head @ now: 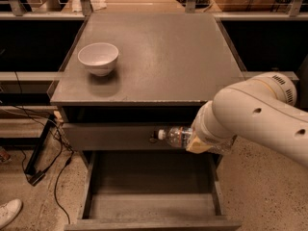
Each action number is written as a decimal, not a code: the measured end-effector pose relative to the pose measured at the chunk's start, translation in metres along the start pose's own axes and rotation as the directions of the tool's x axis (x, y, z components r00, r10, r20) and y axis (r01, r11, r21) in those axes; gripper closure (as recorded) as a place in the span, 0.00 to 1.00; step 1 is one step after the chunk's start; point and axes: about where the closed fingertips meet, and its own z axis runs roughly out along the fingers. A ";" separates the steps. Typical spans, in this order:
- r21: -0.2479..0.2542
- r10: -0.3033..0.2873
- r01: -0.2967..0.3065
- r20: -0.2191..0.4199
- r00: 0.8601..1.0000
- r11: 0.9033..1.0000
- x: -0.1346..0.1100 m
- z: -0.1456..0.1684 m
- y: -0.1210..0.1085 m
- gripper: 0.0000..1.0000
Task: Pick water bottle from middle drawer and place on counter
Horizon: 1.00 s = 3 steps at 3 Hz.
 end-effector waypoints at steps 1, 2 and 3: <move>0.043 -0.010 0.010 0.012 1.000 0.999 -0.003 -0.019 -0.016 1.00; 0.124 -0.024 0.021 0.029 0.999 0.992 -0.002 -0.043 -0.033 1.00; 0.126 -0.025 0.021 0.030 0.999 0.992 -0.003 -0.043 -0.033 1.00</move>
Offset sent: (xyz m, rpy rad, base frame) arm 0.0155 -0.0252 0.0871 -0.0054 -0.2388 -0.0069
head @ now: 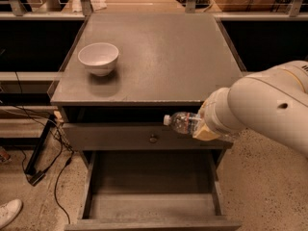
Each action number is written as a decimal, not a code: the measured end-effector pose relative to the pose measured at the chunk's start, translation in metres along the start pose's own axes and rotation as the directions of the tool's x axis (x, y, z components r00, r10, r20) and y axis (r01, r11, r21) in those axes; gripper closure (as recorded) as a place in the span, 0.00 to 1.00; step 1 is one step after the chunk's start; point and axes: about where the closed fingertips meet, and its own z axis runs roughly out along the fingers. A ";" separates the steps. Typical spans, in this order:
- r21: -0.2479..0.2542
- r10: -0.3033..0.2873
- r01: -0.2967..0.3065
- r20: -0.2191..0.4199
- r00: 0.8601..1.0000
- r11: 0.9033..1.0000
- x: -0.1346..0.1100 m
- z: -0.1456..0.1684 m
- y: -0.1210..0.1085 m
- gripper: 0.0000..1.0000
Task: Pick water bottle from middle drawer and place on counter
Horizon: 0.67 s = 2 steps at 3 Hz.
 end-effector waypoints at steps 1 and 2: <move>0.053 0.052 -0.054 0.034 0.998 0.997 0.003 -0.005 -0.021 1.00; 0.109 0.101 -0.108 0.064 0.993 0.988 0.006 -0.016 -0.050 1.00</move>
Offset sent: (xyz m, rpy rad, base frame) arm 0.0518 -0.0395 0.0629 0.1445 -0.1696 -0.1415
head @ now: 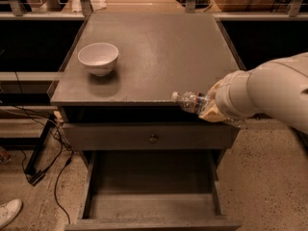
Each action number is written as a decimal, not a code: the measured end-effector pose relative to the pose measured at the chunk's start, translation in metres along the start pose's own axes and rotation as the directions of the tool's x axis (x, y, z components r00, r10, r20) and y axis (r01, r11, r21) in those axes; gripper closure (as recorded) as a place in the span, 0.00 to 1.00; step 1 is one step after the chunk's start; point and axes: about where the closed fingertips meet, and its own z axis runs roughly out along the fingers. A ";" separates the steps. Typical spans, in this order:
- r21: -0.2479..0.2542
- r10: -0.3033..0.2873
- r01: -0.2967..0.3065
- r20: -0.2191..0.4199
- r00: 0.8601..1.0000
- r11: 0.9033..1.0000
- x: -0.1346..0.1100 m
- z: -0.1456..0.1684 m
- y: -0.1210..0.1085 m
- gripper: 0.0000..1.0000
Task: Pick water bottle from middle drawer and place on counter
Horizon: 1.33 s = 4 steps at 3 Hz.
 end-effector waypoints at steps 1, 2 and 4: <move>0.044 0.032 -0.032 -0.003 0.999 0.999 0.006 -0.009 -0.022 1.00; 0.095 0.050 -0.048 -0.022 0.999 0.994 0.015 -0.023 -0.043 1.00; 0.084 0.121 -0.123 0.030 0.992 0.989 0.004 -0.023 -0.067 1.00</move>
Offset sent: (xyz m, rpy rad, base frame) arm 0.0180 -0.0595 0.0572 -0.0190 -0.1087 -0.1405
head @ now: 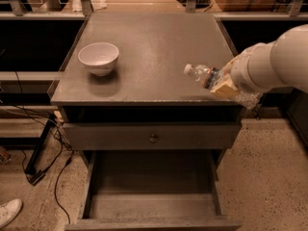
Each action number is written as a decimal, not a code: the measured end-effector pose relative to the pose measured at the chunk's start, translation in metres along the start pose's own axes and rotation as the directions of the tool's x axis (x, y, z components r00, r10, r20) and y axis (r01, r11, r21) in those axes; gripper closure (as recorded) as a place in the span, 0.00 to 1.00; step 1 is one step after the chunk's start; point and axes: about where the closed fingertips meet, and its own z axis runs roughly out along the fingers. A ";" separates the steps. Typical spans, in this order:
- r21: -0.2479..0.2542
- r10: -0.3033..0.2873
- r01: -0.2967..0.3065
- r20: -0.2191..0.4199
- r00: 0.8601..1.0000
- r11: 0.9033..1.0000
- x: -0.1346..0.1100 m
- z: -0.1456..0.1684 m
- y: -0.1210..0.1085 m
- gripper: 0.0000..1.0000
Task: Pick water bottle from middle drawer and place on counter
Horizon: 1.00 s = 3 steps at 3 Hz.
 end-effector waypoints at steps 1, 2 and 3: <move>0.038 0.032 -0.035 0.079 0.996 0.999 -0.048 0.000 -0.053 1.00; 0.041 0.032 -0.035 0.083 0.996 0.999 -0.049 -0.001 -0.055 1.00; 0.018 0.105 -0.107 0.082 0.991 0.994 -0.048 0.001 -0.053 1.00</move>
Offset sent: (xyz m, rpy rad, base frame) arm 0.0679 0.0179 0.0801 0.0950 -0.1050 0.0043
